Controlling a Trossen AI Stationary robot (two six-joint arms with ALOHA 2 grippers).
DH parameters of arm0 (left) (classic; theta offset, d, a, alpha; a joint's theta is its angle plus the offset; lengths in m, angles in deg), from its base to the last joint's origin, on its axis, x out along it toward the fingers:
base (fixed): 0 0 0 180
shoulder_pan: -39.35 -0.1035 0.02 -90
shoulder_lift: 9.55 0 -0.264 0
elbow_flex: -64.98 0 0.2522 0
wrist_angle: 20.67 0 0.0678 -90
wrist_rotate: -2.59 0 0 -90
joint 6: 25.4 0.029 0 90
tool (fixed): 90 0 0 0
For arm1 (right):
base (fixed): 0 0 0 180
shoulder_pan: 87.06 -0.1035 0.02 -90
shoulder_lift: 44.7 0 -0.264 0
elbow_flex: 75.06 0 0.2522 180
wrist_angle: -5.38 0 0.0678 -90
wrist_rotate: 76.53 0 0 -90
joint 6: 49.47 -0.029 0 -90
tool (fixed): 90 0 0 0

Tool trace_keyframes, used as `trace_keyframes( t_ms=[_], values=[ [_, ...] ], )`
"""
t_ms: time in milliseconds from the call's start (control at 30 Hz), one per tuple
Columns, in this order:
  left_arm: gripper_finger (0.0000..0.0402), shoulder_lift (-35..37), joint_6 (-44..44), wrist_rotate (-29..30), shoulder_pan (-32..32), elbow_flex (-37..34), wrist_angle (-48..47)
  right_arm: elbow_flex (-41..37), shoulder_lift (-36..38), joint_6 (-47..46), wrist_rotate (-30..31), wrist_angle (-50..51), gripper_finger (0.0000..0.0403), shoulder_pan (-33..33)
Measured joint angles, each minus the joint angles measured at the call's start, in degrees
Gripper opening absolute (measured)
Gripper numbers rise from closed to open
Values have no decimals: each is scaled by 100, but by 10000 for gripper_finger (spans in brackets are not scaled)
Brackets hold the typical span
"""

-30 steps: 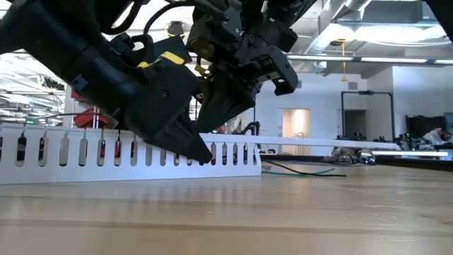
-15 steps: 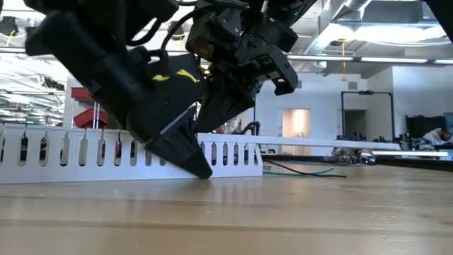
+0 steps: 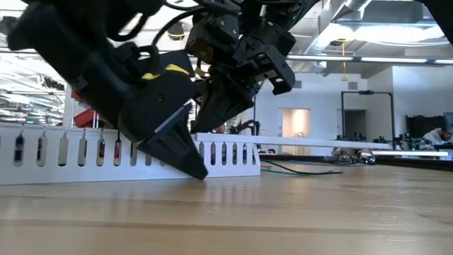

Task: Ziptie cables
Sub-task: Close the white cable duct

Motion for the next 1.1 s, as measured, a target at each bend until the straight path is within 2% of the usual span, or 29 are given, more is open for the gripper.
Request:
trace_keyframes(
  t_ms=[433, 533, 700, 767, 1100],
  values=[
    [311, 195, -1614, 506, 886, -11, -1077, -2, -13, -15, 16, -20, 0, 16],
    [311, 185, -1911, 906, 1044, -22, -1062, -6, -13, -15, 14, -35, 0, 16],
    [311, 151, -2375, 1959, 1149, -39, -1067, -4, -13, -26, 39, -58, 0, 19],
    [311, 153, -2466, 2218, 1130, -37, -1026, -4, -13, -42, 45, -62, 0, 25],
    [311, 166, -2246, 2660, 1007, -31, -601, -4, -13, -22, 45, -73, 0, 33]
  ],
)
